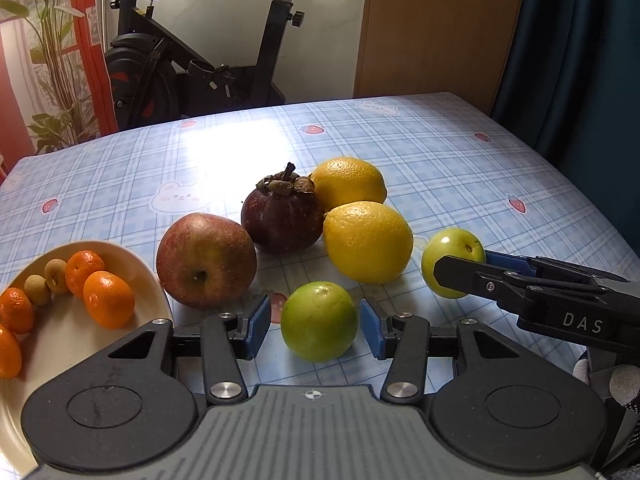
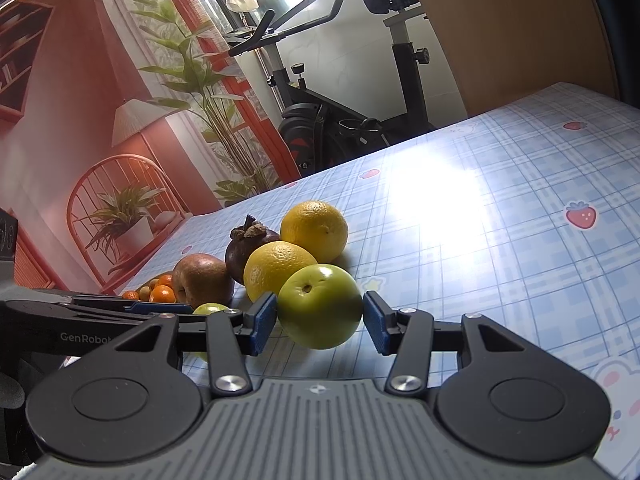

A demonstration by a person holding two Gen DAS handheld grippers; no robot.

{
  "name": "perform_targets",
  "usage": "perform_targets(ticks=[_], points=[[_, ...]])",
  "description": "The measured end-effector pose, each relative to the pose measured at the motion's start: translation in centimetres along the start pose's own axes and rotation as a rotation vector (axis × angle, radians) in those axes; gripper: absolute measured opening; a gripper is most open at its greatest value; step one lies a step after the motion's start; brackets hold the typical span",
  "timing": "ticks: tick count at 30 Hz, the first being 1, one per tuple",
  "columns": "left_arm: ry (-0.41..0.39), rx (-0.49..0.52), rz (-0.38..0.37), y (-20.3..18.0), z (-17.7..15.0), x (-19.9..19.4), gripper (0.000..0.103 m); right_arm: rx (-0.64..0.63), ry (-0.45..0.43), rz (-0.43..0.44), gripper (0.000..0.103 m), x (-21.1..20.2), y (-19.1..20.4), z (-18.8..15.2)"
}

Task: Organize fruits
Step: 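Lift both green apples and carry them toward the plate, then lower both green apples onto the plate beside the tangerines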

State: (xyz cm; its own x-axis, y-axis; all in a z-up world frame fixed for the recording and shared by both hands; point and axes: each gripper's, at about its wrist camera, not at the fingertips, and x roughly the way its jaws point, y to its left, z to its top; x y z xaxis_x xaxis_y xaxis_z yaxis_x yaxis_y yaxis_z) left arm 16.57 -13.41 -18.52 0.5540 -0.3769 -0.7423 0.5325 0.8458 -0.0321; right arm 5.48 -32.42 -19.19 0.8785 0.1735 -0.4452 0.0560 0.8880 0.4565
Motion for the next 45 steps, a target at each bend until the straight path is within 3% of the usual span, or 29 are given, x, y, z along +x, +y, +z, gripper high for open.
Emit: perform_targets(ticks=[15, 21, 27, 36, 42, 45], points=[[0.024, -0.030, 0.007, 0.4, -1.1, 0.3, 0.048, 0.001, 0.002, -0.001, 0.050, 0.0, 0.1, 0.0], [-0.041, -0.042, 0.013, 1.6, -0.9, -2.8, 0.047, 0.002, 0.002, 0.001, 0.050, 0.0, -0.1, 0.1], [-0.097, -0.156, 0.073, 4.4, -1.8, -5.8, 0.047, -0.004, 0.007, -0.002, 0.050, 0.1, -0.1, 0.2], [-0.137, -0.296, 0.227, 9.7, -4.0, -9.1, 0.048, -0.034, 0.014, -0.017, 0.050, 0.3, 0.4, 0.2], [-0.139, -0.402, 0.237, 13.2, -4.9, -9.8, 0.047, -0.109, 0.048, -0.038, 0.050, 0.2, 2.0, 0.1], [-0.136, -0.410, 0.223, 14.3, -4.6, -9.3, 0.048, -0.135, 0.065, -0.021, 0.050, 0.3, 3.2, 0.6]])
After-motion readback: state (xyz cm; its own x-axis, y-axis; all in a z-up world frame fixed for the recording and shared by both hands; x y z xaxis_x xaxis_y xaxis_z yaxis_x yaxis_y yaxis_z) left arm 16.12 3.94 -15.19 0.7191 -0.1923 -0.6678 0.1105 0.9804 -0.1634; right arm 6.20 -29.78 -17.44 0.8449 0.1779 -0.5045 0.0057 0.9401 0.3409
